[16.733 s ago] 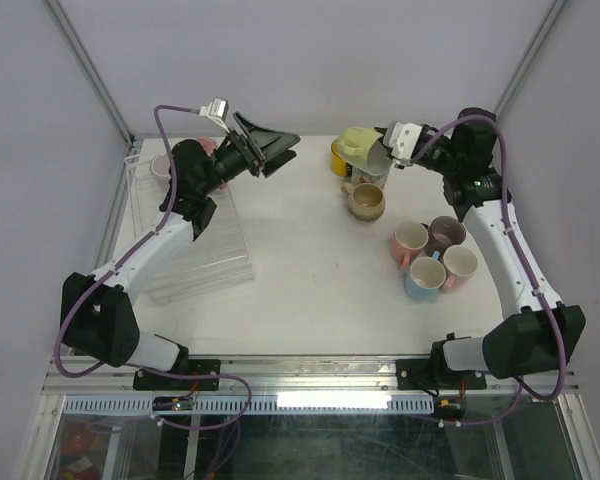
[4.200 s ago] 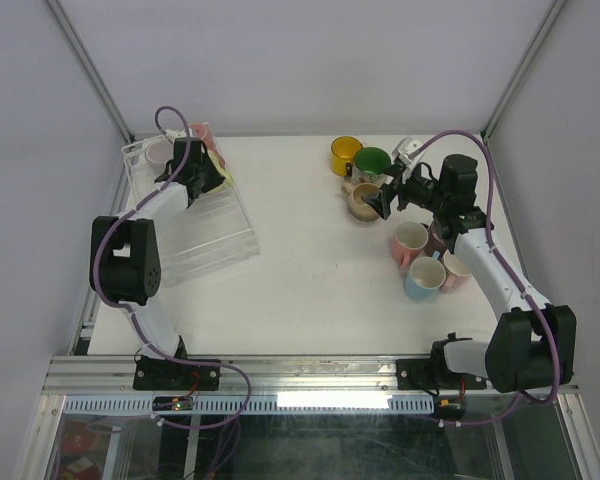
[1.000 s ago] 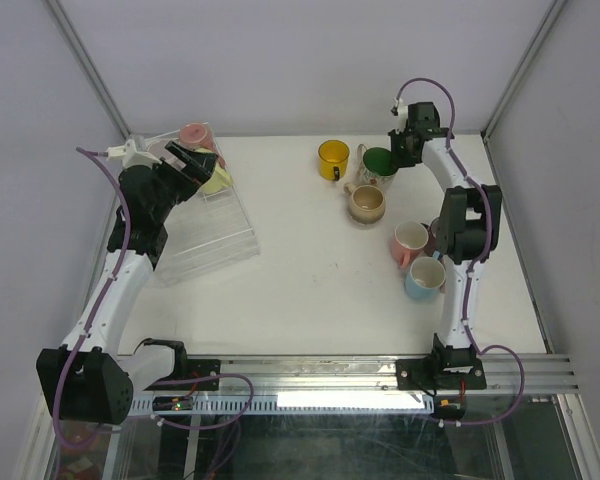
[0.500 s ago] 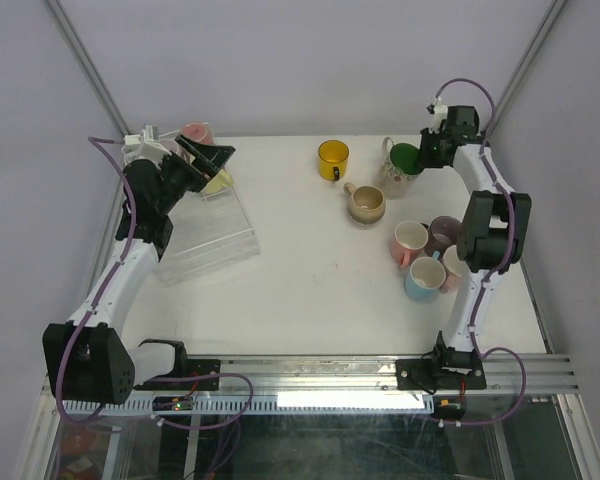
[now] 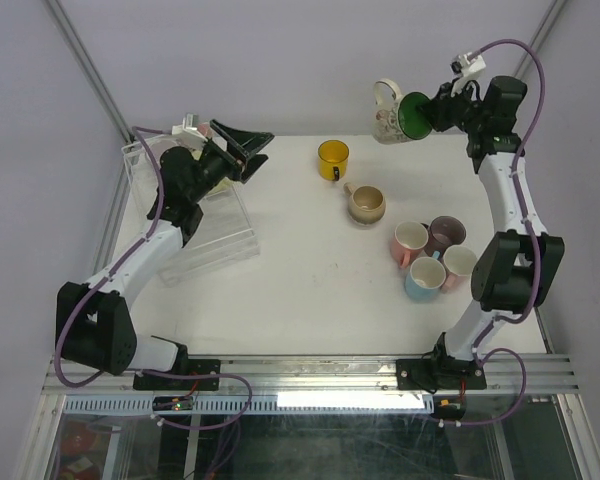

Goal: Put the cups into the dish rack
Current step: Pick up the cup at the center of the board.

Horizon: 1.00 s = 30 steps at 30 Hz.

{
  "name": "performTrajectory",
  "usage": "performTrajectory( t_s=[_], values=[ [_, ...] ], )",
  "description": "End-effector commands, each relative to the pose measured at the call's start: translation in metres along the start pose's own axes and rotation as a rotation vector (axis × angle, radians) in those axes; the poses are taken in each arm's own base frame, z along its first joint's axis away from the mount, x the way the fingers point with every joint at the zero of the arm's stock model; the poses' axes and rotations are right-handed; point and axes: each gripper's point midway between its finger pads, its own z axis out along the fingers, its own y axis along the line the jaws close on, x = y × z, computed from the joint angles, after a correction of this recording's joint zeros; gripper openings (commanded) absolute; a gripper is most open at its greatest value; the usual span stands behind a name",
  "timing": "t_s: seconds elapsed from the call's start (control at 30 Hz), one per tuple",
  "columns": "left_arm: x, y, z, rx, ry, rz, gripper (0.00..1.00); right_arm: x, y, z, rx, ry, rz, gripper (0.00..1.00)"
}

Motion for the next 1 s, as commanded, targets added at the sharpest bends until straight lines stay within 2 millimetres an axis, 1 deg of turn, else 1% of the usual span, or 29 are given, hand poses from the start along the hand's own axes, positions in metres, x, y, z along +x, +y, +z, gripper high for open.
performTrajectory(
  t_s=[0.0,0.1,0.17,0.2,0.27,0.37,0.43,0.53,0.67,0.87,0.97],
  values=[
    [-0.005,-0.056,0.005,0.158,0.012,-0.140,0.90,-0.119,0.061,-0.045,-0.165,-0.351,-0.449,0.00],
    [0.001,-0.065,0.008,0.181,0.055,-0.219,0.90,-0.129,0.081,-0.056,-0.197,-0.409,-0.670,0.00],
    [0.010,-0.073,0.009,0.189,0.120,-0.258,0.91,-0.133,0.096,-0.061,-0.213,-0.438,-0.804,0.00],
    [0.016,-0.069,0.014,0.179,0.150,-0.281,0.91,-0.134,0.103,-0.063,-0.221,-0.451,-0.867,0.00],
    [0.026,-0.069,0.018,0.177,0.201,-0.309,0.91,-0.139,0.119,-0.069,-0.221,-0.481,-1.009,0.00],
    [0.045,-0.063,0.022,0.163,0.286,-0.337,0.92,-0.137,0.141,-0.072,-0.228,-0.513,-1.142,0.00],
    [0.060,-0.056,0.023,0.151,0.350,-0.353,0.93,-0.136,0.155,-0.076,-0.242,-0.532,-1.213,0.00],
    [0.086,-0.042,0.023,0.131,0.459,-0.386,0.93,-0.128,0.177,-0.078,-0.276,-0.551,-1.308,0.00],
    [0.113,-0.042,0.020,0.170,0.574,-0.417,0.94,-0.118,0.202,-0.082,-0.314,-0.587,-1.415,0.00],
    [0.137,-0.046,0.015,0.228,0.673,-0.446,0.95,-0.110,0.224,-0.089,-0.359,-0.625,-1.482,0.00],
    [0.150,-0.047,0.013,0.231,0.718,-0.455,0.93,-0.104,0.233,-0.091,-0.382,-0.644,-1.507,0.00]
  ],
)
